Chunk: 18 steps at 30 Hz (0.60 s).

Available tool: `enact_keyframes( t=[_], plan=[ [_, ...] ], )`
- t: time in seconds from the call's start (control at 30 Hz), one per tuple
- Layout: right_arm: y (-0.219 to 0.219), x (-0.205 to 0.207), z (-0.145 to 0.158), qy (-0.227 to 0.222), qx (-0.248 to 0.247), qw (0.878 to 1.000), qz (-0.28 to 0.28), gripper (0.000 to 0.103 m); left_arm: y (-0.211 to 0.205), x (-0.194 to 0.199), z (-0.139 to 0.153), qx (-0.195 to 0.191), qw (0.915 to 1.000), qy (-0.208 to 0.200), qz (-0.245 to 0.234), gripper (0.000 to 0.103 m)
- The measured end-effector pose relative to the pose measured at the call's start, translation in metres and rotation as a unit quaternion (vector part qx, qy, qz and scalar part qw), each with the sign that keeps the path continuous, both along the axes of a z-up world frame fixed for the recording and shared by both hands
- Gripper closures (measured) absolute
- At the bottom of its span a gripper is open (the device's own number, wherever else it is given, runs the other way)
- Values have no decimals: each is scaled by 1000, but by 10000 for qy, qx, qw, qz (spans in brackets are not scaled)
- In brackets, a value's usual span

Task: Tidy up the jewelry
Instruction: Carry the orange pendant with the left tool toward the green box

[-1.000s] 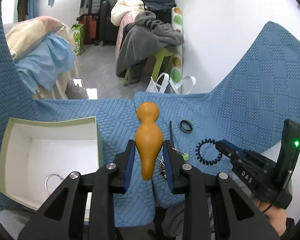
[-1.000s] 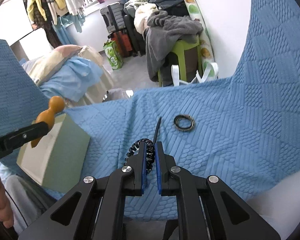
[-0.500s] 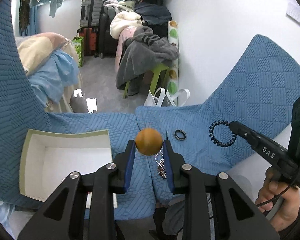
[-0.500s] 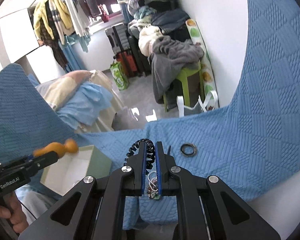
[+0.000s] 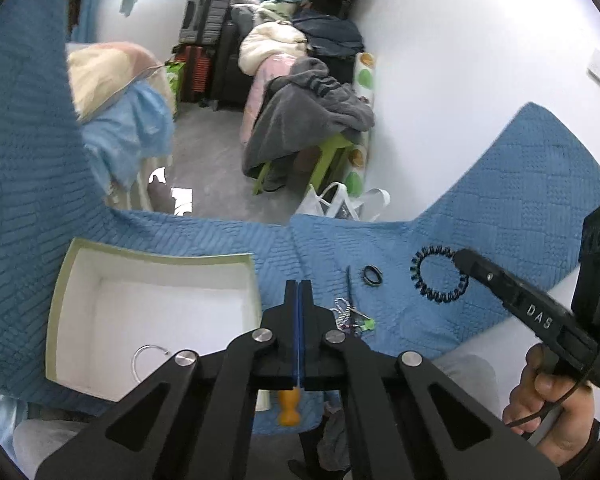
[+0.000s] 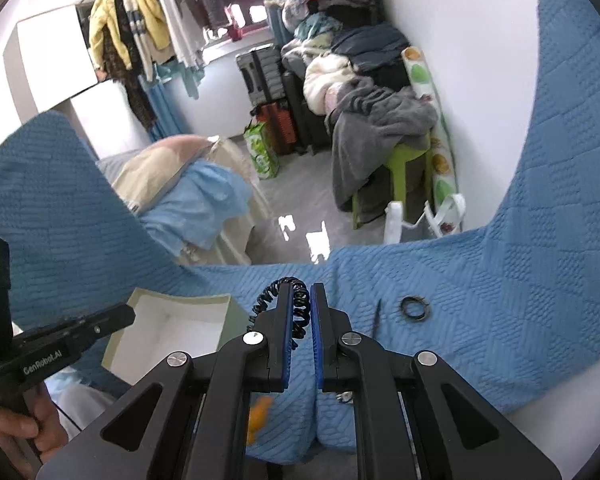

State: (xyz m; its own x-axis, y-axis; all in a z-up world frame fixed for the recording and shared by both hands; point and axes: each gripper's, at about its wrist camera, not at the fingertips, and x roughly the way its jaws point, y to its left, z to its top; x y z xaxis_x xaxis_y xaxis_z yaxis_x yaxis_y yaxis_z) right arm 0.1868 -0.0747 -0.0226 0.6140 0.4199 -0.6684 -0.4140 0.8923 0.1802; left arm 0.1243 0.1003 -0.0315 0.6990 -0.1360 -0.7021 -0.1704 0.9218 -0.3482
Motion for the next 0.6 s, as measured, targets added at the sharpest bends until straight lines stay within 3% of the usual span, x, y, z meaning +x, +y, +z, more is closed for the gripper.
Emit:
enact_keyframes(
  t=[0.27, 0.37, 0.43, 0.6],
  plan=[
    [18, -10, -44, 342, -186, 9992, 120, 96, 18, -19, -40, -452, 9985, 281, 104, 103],
    [13, -14, -60, 474, -244, 9985, 81, 96, 8, -22, -57, -519, 9976, 459, -66, 93],
    [6, -15, -68, 557, -251, 9981, 38, 96, 0, -25, -68, -600, 9968, 526, -98, 79],
    [-11, -16, -77, 609, -278, 9977, -79, 96, -27, -22, -85, -779, 9943, 636, -362, 79]
  ],
)
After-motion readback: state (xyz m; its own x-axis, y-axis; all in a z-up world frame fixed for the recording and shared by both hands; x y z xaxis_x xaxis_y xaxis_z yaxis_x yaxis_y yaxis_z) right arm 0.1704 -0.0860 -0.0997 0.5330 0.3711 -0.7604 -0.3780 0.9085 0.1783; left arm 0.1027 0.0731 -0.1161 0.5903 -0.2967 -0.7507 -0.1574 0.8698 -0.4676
